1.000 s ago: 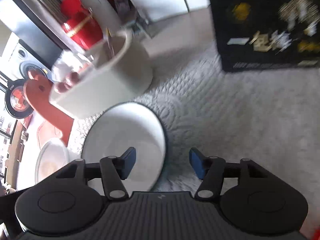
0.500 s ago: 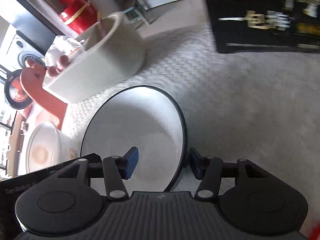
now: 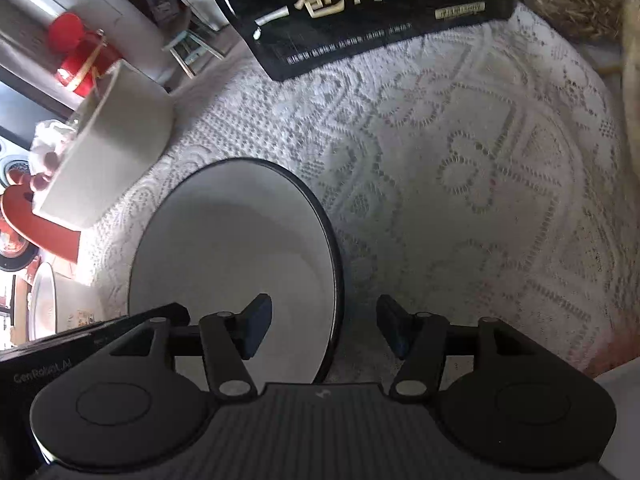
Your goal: Organize plates and bowls
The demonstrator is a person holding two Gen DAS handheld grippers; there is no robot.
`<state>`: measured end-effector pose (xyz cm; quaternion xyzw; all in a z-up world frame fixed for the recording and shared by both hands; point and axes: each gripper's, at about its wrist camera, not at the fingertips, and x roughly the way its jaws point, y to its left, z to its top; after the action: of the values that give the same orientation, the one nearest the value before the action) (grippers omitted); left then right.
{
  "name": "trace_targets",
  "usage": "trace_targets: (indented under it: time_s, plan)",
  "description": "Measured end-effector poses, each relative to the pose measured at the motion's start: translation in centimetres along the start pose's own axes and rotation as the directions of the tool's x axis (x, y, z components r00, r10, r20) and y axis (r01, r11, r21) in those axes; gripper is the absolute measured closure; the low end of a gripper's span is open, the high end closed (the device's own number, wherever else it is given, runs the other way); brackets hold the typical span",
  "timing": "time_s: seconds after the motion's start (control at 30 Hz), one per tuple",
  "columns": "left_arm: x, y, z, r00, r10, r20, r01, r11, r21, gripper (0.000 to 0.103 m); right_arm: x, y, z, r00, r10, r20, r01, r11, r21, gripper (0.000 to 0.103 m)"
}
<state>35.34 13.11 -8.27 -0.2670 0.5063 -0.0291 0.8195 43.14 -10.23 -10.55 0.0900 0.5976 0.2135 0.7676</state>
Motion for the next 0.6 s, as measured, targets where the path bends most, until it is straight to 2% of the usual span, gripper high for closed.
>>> trace_targets:
  time_s: [0.07,0.17,0.3,0.5,0.6]
  plan:
    - [0.3,0.6,0.4,0.999,-0.035,-0.021,0.035,0.999,0.002,0.072,0.2,0.4,0.2,1.0,-0.006,-0.006,0.006,1.0,-0.01,0.035]
    - [0.4,1.4,0.8,0.995,-0.082,-0.05,0.081,0.996,-0.027,0.071,0.7,1.1,0.8,0.999,-0.013,-0.038,0.012,1.0,-0.028,0.022]
    - [-0.4,1.6,1.0,0.996,-0.088,-0.034,0.087,0.996,-0.011,0.071,1.5,1.8,1.5,0.996,0.002,-0.091,-0.007,0.998,-0.058,0.005]
    - [-1.2,1.8,0.8,0.996,-0.09,-0.012,0.091,0.996,0.023,0.068,2.3,2.6,2.1,0.989,-0.029,-0.143,0.015,0.995,-0.096,0.001]
    - [-1.5,1.7,0.8,0.996,-0.086,0.0,0.086,0.996,0.028,0.071,2.6,2.9,2.2,0.987,-0.042,-0.157,0.026,0.994,-0.106,0.0]
